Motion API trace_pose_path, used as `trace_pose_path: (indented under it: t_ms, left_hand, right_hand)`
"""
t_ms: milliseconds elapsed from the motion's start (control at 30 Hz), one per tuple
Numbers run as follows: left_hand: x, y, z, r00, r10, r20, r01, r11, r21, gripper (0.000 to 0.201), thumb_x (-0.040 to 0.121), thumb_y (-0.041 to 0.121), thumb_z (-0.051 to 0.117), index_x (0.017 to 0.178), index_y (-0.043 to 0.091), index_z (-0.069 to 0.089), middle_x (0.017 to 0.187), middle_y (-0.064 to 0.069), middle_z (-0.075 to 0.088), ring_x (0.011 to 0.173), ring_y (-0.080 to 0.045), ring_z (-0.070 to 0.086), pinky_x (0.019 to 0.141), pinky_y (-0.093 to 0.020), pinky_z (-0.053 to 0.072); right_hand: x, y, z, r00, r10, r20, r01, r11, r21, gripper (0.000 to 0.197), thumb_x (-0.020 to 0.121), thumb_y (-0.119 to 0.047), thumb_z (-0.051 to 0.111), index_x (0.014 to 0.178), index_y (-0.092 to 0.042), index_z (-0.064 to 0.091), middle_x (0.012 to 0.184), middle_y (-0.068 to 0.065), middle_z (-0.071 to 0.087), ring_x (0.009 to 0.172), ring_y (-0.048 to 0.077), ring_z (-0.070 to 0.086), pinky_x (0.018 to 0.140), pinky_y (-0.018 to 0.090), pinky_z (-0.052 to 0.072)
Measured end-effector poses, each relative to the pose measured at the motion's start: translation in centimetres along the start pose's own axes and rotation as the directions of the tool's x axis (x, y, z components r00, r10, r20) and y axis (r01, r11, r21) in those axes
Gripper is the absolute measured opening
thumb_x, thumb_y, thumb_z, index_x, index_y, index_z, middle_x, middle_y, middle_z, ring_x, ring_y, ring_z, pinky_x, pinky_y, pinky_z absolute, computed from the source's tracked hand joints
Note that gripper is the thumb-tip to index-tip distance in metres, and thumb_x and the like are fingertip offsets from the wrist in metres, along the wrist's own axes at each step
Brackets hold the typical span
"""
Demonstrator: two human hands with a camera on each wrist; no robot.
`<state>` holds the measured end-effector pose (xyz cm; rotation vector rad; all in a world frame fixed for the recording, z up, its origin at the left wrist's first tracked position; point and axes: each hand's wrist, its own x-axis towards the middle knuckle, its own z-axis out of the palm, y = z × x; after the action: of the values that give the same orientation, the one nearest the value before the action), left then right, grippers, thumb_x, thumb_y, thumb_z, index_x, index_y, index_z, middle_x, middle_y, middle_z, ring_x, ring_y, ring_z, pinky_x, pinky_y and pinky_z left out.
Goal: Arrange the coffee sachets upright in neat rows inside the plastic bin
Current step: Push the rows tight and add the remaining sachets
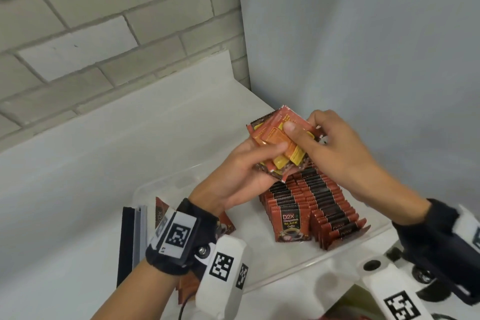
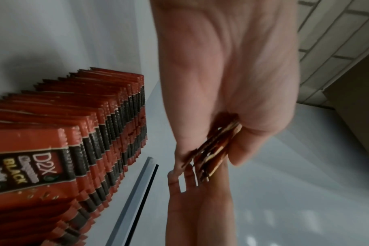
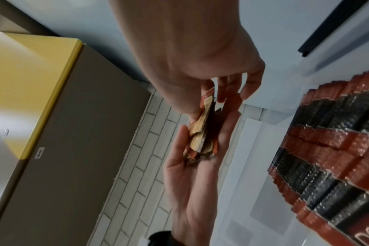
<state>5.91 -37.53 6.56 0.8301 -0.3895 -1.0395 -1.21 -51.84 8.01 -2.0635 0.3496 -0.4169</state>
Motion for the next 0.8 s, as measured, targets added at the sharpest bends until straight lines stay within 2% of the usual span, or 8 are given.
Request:
trace_pose_path:
  t_ms: [100, 233, 333, 400, 433, 500, 600, 800]
  left_hand:
    - [0.0, 0.2, 0.3, 0.998, 0.037, -0.042, -0.037, 0.999, -0.002, 0.037, 0.084, 0.001, 0.049, 0.121, 0.000, 0.053, 0.110, -0.015, 0.068, 0.103, -0.025, 0.066, 0.093, -0.036, 0.053]
    - [0.1, 0.0, 0.5, 0.998, 0.013, -0.058, -0.015, 0.999, -0.046, 0.038, 0.084, -0.005, 0.049, 0.122, 0.000, 0.047, 0.100, -0.015, 0.071, 0.094, -0.024, 0.070, 0.085, -0.039, 0.057]
    - [0.1, -0.4, 0.8, 0.999, -0.016, -0.028, 0.016, 1.000, -0.010, 0.040, 0.081, -0.003, 0.045, 0.120, 0.000, 0.045, 0.093, -0.012, 0.072, 0.087, -0.020, 0.071, 0.074, -0.030, 0.058]
    - [0.1, -0.6, 1.0, 0.999, -0.037, -0.011, 0.037, 0.999, 0.027, 0.044, 0.080, -0.004, 0.044, 0.124, -0.001, 0.044, 0.096, -0.012, 0.070, 0.092, -0.019, 0.070, 0.077, -0.029, 0.057]
    - [0.0, -0.7, 1.2, 0.999, -0.053, 0.000, 0.053, 0.998, 0.037, 0.043, 0.081, -0.004, 0.044, 0.123, -0.001, 0.046, 0.096, -0.012, 0.069, 0.093, -0.019, 0.069, 0.079, -0.029, 0.056]
    - [-0.2, -0.7, 1.3, 0.997, -0.074, 0.007, 0.074, 0.997, 0.037, 0.032, 0.081, -0.003, 0.045, 0.112, 0.001, 0.051, 0.094, -0.013, 0.067, 0.093, -0.019, 0.068, 0.081, -0.029, 0.056]
    - [-0.4, -0.6, 1.0, 0.996, -0.084, 0.019, 0.083, 0.995, 0.050, 0.030, 0.083, -0.002, 0.051, 0.113, 0.003, 0.051, 0.102, -0.015, 0.064, 0.101, -0.022, 0.064, 0.091, -0.034, 0.051]
    - [-0.2, -0.4, 0.6, 0.993, -0.096, 0.075, 0.101, 0.993, -0.058, 0.038, 0.081, 0.027, 0.070, 0.111, 0.005, 0.065, 0.111, -0.015, 0.063, 0.109, -0.024, 0.060, 0.099, -0.035, 0.048]
  right_hand:
    - [0.0, -0.1, 0.4, 0.999, -0.042, 0.003, 0.042, 0.992, -0.122, 0.032, 0.088, -0.051, 0.054, 0.075, -0.023, 0.046, 0.092, -0.010, 0.038, 0.082, 0.002, 0.048, 0.067, 0.001, 0.037]
    - [-0.3, -0.3, -0.1, 0.979, -0.193, -0.059, 0.184, 0.973, -0.141, 0.033, 0.089, -0.036, 0.063, 0.112, -0.031, 0.040, 0.114, -0.008, 0.029, 0.117, 0.012, 0.038, 0.089, 0.023, 0.047]
    - [-0.6, -0.9, -1.4, 0.861, -0.417, 0.291, 0.469, 0.873, -0.137, 0.052, 0.081, -0.031, 0.050, 0.129, -0.047, 0.039, 0.141, -0.008, 0.028, 0.135, 0.009, 0.022, 0.111, 0.044, 0.032]
    - [-0.6, -0.6, -1.7, 0.718, -0.422, 0.553, 0.588, 0.794, -0.157, 0.060, 0.078, -0.037, 0.050, 0.134, -0.050, 0.037, 0.155, -0.008, 0.014, 0.147, 0.011, 0.001, 0.119, 0.050, 0.013]
    - [-0.6, -0.4, -1.7, 0.681, -0.400, 0.614, 0.608, 0.776, -0.169, 0.064, 0.078, -0.042, 0.055, 0.137, -0.050, 0.034, 0.158, -0.009, 0.008, 0.148, 0.009, -0.007, 0.120, 0.049, 0.005]
    - [-0.5, 0.3, -1.6, 0.685, -0.375, 0.624, 0.602, 0.774, -0.196, 0.077, 0.075, -0.052, 0.064, 0.142, -0.049, 0.027, 0.158, -0.011, 0.005, 0.147, 0.007, -0.008, 0.121, 0.043, 0.006]
    - [-0.5, 0.9, -1.3, 0.742, -0.356, 0.568, 0.548, 0.810, -0.210, 0.085, 0.072, -0.053, 0.069, 0.143, -0.049, 0.022, 0.148, -0.015, 0.017, 0.141, 0.003, 0.012, 0.116, 0.035, 0.026]
    - [-0.7, 0.9, -1.4, 0.789, -0.342, 0.511, 0.502, 0.837, -0.216, 0.089, 0.071, -0.049, 0.076, 0.145, -0.044, 0.026, 0.133, -0.016, 0.035, 0.130, 0.000, 0.031, 0.106, 0.022, 0.032]
